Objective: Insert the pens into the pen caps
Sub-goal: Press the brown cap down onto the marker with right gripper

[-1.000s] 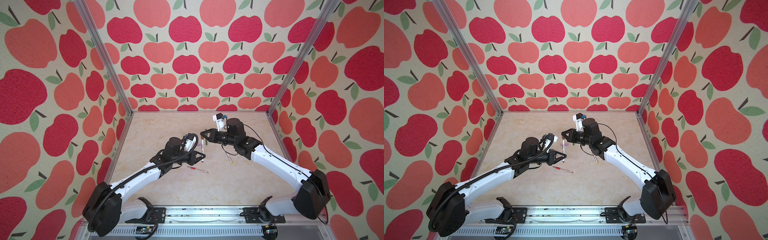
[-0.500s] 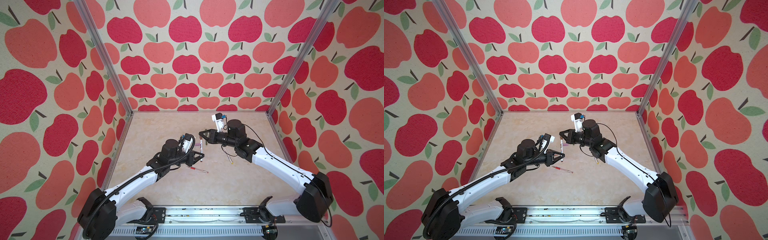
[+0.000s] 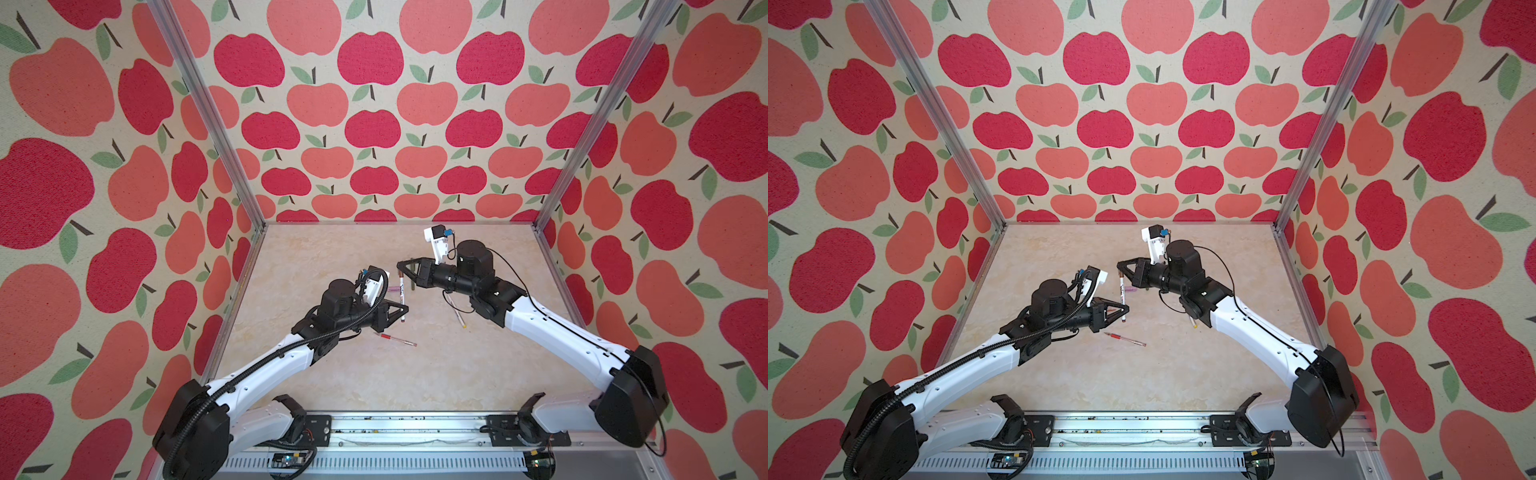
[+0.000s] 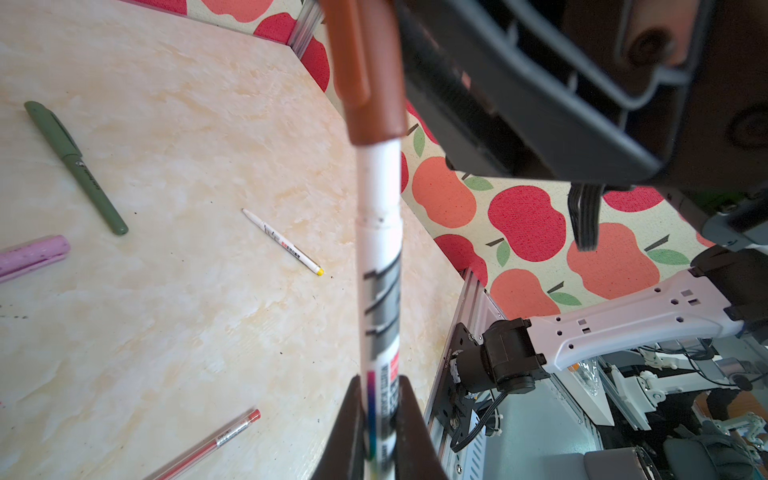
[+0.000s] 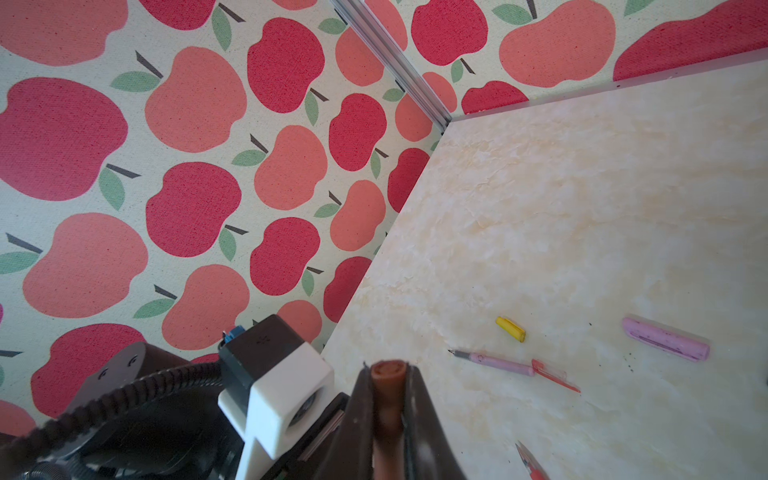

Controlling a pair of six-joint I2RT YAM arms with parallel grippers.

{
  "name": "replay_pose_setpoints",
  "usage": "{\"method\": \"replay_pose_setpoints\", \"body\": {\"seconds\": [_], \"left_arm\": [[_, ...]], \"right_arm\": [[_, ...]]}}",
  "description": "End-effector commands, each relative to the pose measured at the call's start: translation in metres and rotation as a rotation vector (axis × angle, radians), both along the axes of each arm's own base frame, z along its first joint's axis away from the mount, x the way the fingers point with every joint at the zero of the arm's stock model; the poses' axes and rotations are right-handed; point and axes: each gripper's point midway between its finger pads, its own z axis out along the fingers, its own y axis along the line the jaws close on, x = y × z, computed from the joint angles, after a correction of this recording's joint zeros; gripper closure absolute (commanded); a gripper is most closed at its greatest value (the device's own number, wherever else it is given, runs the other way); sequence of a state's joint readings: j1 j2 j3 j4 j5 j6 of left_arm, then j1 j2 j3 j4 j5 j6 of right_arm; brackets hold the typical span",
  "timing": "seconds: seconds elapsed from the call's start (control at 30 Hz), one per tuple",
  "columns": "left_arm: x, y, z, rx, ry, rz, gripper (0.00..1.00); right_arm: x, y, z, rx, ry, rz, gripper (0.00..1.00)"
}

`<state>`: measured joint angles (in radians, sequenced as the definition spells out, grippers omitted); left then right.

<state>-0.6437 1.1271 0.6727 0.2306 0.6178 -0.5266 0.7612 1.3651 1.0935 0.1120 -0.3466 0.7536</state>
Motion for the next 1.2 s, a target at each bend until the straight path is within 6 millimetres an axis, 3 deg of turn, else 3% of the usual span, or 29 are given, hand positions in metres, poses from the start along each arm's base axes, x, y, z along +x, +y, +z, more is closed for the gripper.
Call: {"method": "replay_pose_setpoints", "body": {"seconds": [0.0, 0.23, 0.27, 0.57, 0.9, 1.17], "left_arm": [[0.013, 0.003, 0.058, -0.107, -0.211, 0.034, 1.0], [0.015, 0.007, 0.053, -0.069, -0.225, 0.026, 1.0], [0.012, 0.011, 0.063, -0.081, -0.25, 0.029, 1.0], [0.014, 0.014, 0.072, -0.094, -0.272, 0.025, 1.0], [0.015, 0.019, 0.082, -0.083, -0.317, 0.031, 1.0], [0.008, 0.018, 0.081, -0.041, -0.341, -0.038, 1.0]], "right_arm": [[-0.032, 0.005, -0.034, -0.088, 0.092, 0.121, 0.97], [-0.036, 0.004, -0.03, -0.109, 0.066, 0.146, 0.96], [-0.037, 0.003, -0.029, -0.109, 0.06, 0.148, 0.96], [-0.039, 0.004, -0.021, -0.069, 0.031, 0.159, 0.96], [-0.044, 0.004, -0.033, -0.08, 0.064, 0.178, 0.96], [-0.05, 0.002, -0.023, -0.082, 0.035, 0.203, 0.89]]}}
